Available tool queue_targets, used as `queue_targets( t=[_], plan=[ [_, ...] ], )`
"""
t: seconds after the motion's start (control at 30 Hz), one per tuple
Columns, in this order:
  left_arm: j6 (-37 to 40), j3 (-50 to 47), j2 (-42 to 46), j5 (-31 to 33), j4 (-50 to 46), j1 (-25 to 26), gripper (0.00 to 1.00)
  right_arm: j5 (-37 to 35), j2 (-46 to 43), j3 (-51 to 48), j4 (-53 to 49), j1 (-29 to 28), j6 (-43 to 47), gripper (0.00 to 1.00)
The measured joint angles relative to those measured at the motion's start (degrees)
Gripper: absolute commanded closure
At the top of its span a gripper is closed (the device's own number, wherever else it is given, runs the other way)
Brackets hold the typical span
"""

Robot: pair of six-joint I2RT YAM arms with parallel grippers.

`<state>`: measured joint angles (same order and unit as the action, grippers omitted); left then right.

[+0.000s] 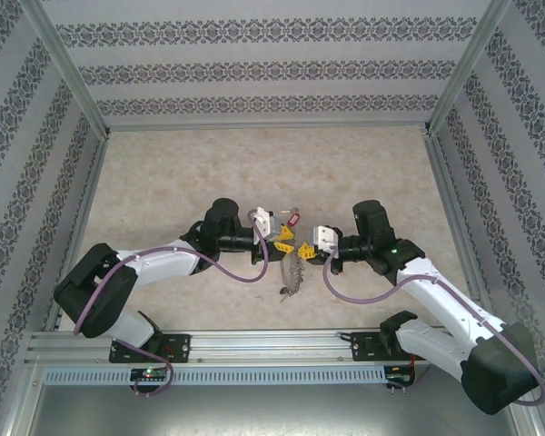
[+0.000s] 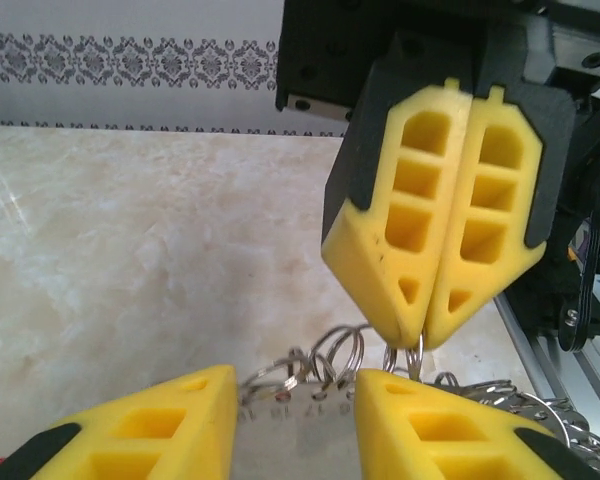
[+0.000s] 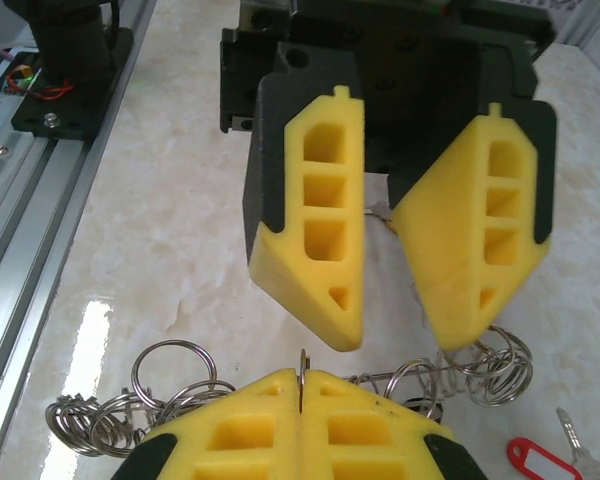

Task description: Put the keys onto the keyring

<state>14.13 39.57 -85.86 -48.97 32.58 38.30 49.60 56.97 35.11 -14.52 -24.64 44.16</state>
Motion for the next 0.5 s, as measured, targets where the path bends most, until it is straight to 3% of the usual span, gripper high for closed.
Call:
queue_targets(
  t=[0.5],
  plan=[
    [3.7, 0.1, 0.3, -1.9, -4.0, 0.3, 0.64, 0.9, 2.1, 0.9, 0.2, -0.3, 0.7, 1.0]
  ],
)
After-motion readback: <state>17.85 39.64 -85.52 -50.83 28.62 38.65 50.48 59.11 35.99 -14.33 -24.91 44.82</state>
